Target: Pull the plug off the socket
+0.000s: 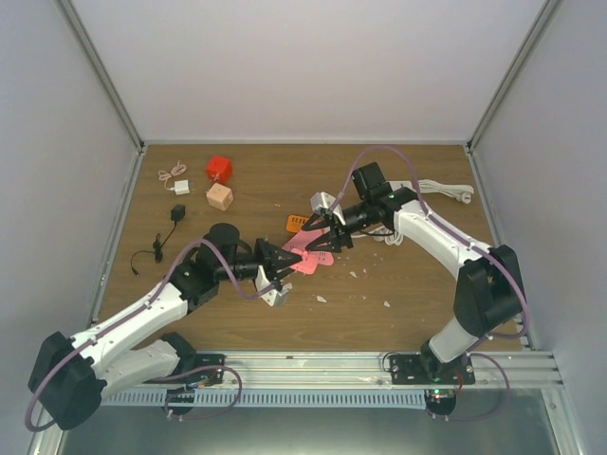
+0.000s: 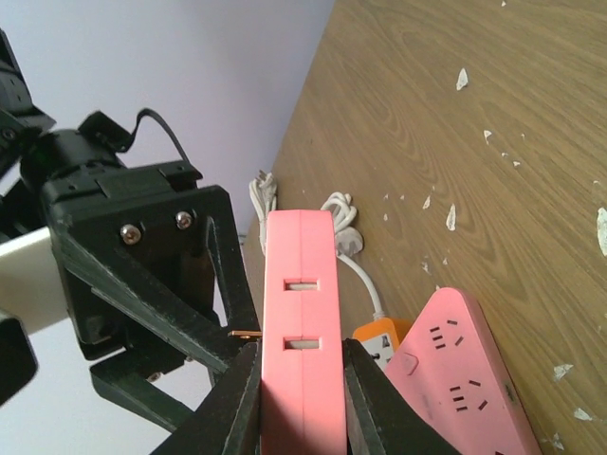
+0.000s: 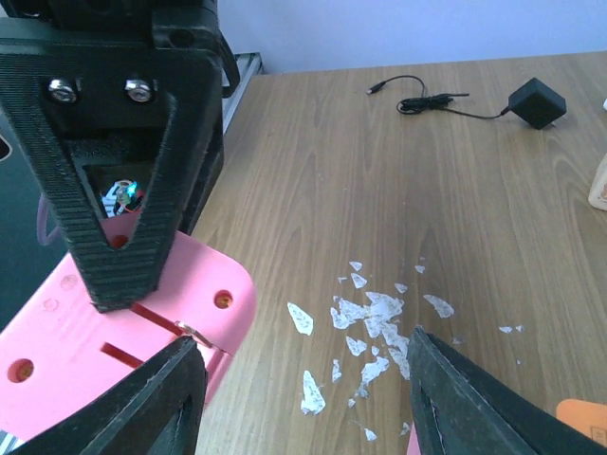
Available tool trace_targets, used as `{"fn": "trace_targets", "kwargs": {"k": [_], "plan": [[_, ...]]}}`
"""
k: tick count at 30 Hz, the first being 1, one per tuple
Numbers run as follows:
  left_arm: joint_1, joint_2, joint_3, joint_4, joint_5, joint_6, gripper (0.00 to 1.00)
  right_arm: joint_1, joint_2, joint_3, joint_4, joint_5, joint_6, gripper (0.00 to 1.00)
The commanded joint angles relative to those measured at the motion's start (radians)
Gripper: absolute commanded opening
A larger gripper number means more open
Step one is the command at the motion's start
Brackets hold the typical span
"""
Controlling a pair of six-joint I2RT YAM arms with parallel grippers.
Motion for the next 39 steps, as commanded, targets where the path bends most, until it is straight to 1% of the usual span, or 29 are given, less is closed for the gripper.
{"fn": "trace_targets", "kwargs": {"k": [1,6,16,25,33,39], "plan": [[-0.004,0.029,0.055,0.065,-0.03,-0.07,0.17,0.01,-0.028,-0.007,-0.019,-0.017,-0.031,0.59],[-0.004,0.055,0.086,0.074,-0.044,-0.13,0.17,0.013,-0.034,-0.012,-0.019,-0.011,-0.034,0.59],[-0.001,0.071,0.099,0.114,-0.074,-0.198,0.16,0.013,-0.038,-0.016,-0.022,-0.006,-0.035,0.59],[0.021,0.085,0.112,0.111,-0.085,-0.261,0.17,0.014,-0.072,-0.036,-0.05,0.021,-0.08,0.59],[0.028,0.099,0.115,0.125,-0.099,-0.279,0.17,0.025,-0.09,-0.048,-0.059,0.032,-0.111,0.59],[0.028,0.081,0.086,0.128,-0.091,-0.214,0.17,0.033,-0.093,-0.045,-0.059,0.048,-0.114,0.59]]}}
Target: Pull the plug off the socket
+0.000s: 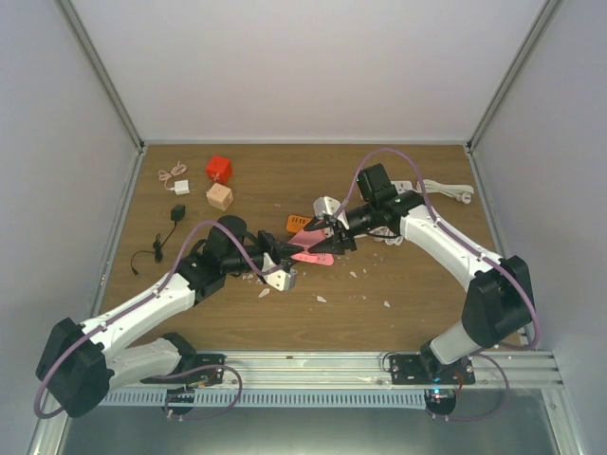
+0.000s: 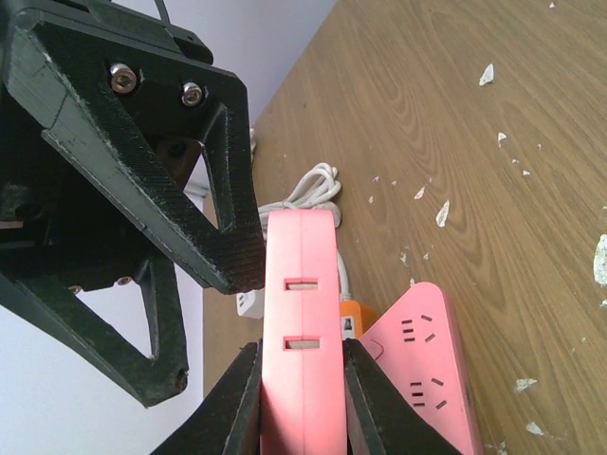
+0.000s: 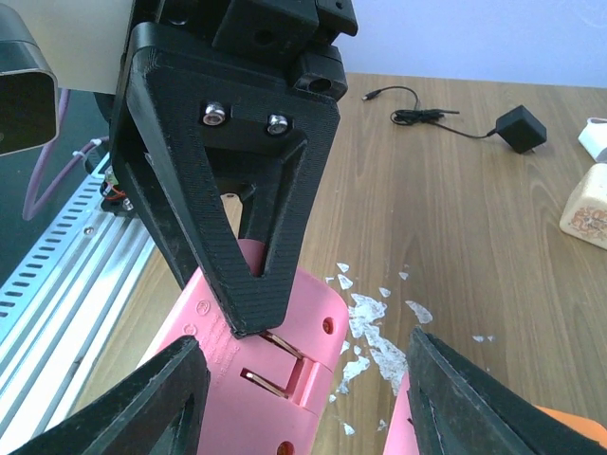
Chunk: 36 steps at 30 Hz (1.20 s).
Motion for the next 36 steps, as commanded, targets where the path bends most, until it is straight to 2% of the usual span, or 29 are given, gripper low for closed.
{"fn": "trace_targets", "kwargs": {"k": [1,10,14,21,29,36], "plan": [[0.013,-0.027,0.01,0.125,-0.014,0.048,0.17,0.024,-0.021,-0.023,-0.039,0.016,-0.022,0.59],[0.043,-0.075,-0.071,0.111,-0.022,0.135,0.17,0.022,-0.119,-0.129,0.098,0.076,0.037,0.72],[0.069,-0.087,-0.087,0.107,-0.034,0.137,0.17,0.017,-0.115,-0.134,0.117,0.101,0.059,0.75],[0.218,0.03,0.079,-0.095,0.079,-0.136,0.2,-0.02,-0.076,-0.125,0.147,0.107,0.125,0.77],[0.474,0.316,0.392,-0.305,0.242,-0.478,0.2,-0.066,-0.029,-0.105,0.164,0.124,0.153,0.79],[0.699,0.561,0.606,-0.503,0.399,-0.643,0.21,-0.099,0.013,-0.094,0.165,0.14,0.165,0.82]]}}
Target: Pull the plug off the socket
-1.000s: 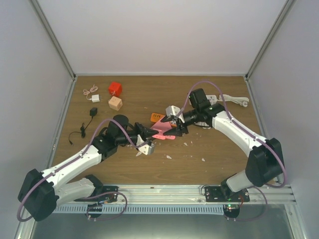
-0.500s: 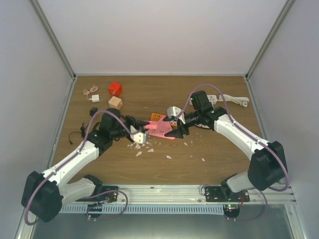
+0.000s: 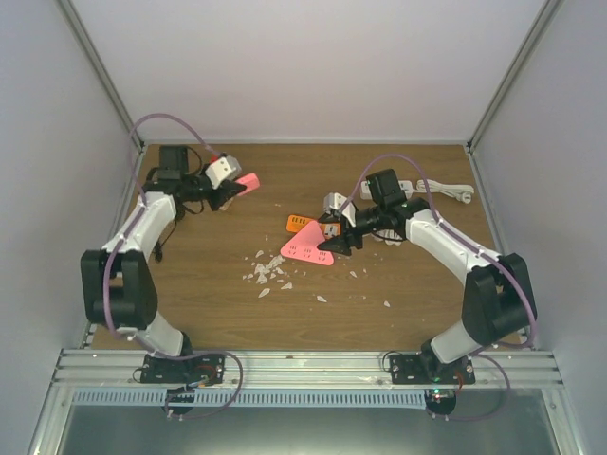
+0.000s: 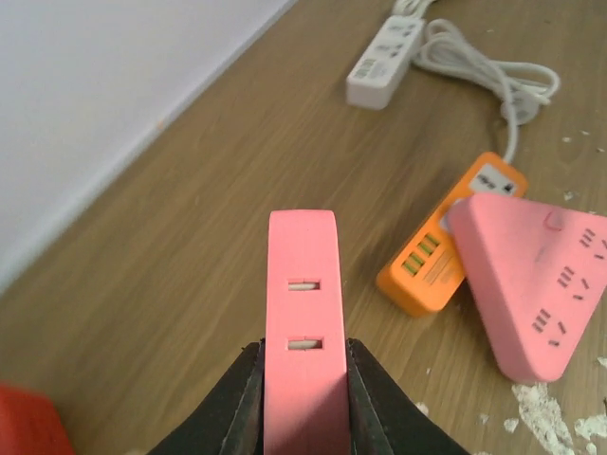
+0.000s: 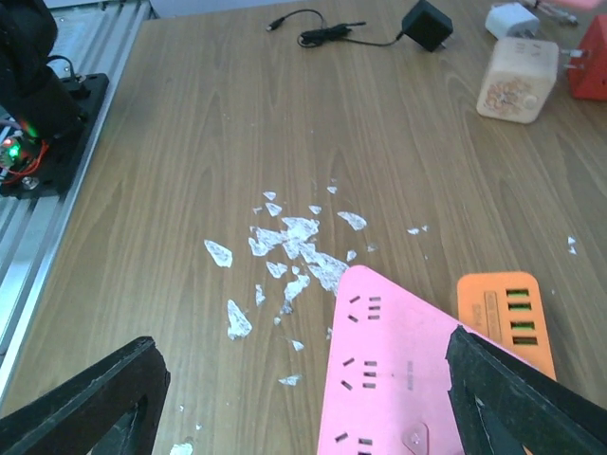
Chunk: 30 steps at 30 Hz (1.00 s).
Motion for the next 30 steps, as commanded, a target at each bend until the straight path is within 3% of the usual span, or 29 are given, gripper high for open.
{"fn": "trace_targets", "kwargs": {"k": [1,13,30], "plan": [[0.126,0.12,0.098,-0.171,0.149,-0.154,0.21,-0.023,0.024,0.021,0.021,0.013,0.018,0.82],[0.324,0.359,0.151,-0.335,0.21,-0.2,0.22,-0.063,0.084,0.032,0.011,0.023,-0.001,0.82],[0.388,0.456,0.088,-0.351,0.188,-0.208,0.24,-0.07,0.106,0.033,-0.019,0.026,-0.029,0.83]]}}
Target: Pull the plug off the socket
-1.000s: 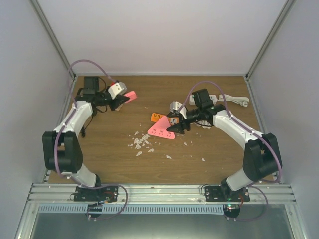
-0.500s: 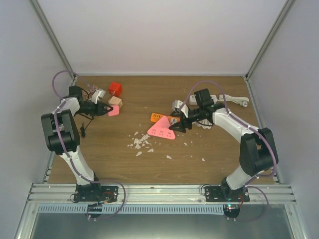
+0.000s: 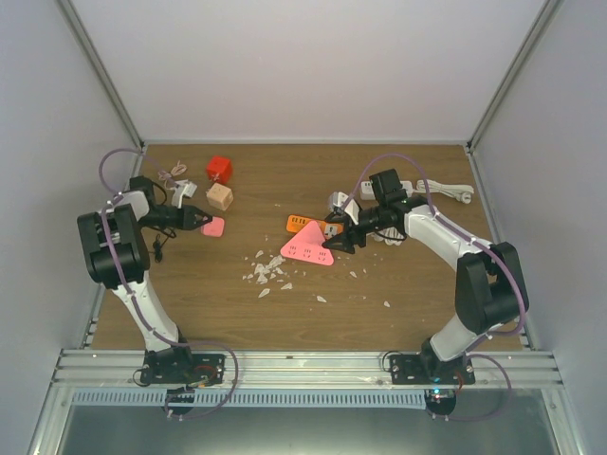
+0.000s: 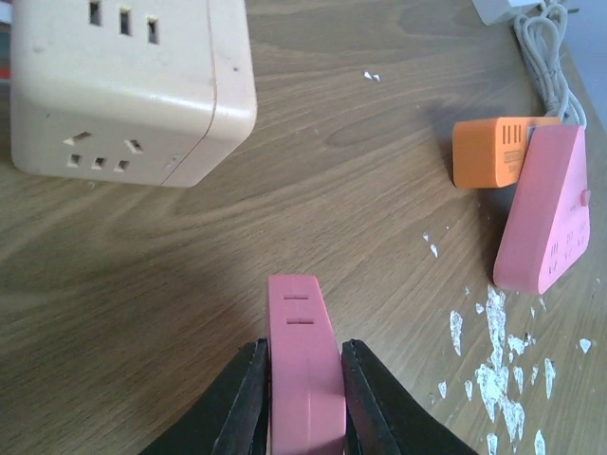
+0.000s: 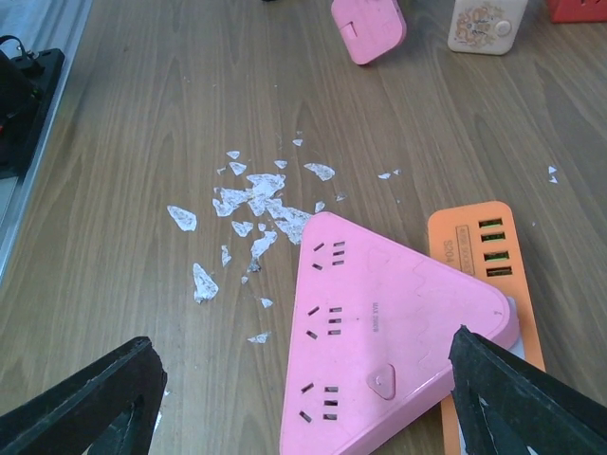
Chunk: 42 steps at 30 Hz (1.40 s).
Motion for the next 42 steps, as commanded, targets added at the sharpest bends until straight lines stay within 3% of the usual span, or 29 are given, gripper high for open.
{"fn": "trace_targets", "kwargs": {"k": [1,21,26,32,37,42], "plan": [[0.022,0.032,0.002,0.004,0.023,-0.027,0.25,-0.008,0.017,0.025,-0.012,0.0,-0.017,0.83],[0.036,-0.011,0.027,0.046,-0.027,-0.049,0.77,-0.053,0.058,0.076,-0.003,0.082,-0.108,0.86],[0.021,-0.043,0.039,0.032,-0.002,-0.015,0.8,-0.065,0.079,0.089,0.013,0.145,-0.176,0.87],[-0.079,-0.08,0.042,-0.03,-0.002,0.078,0.8,-0.075,0.117,0.11,0.034,0.232,-0.277,0.89],[-0.167,-0.135,-0.005,0.006,-0.009,0.088,0.81,-0.076,0.146,0.118,0.07,0.291,-0.35,0.96],[-0.249,-0.166,-0.038,0.05,-0.002,0.066,0.81,-0.072,0.188,0.132,0.088,0.306,-0.381,0.96]]}}
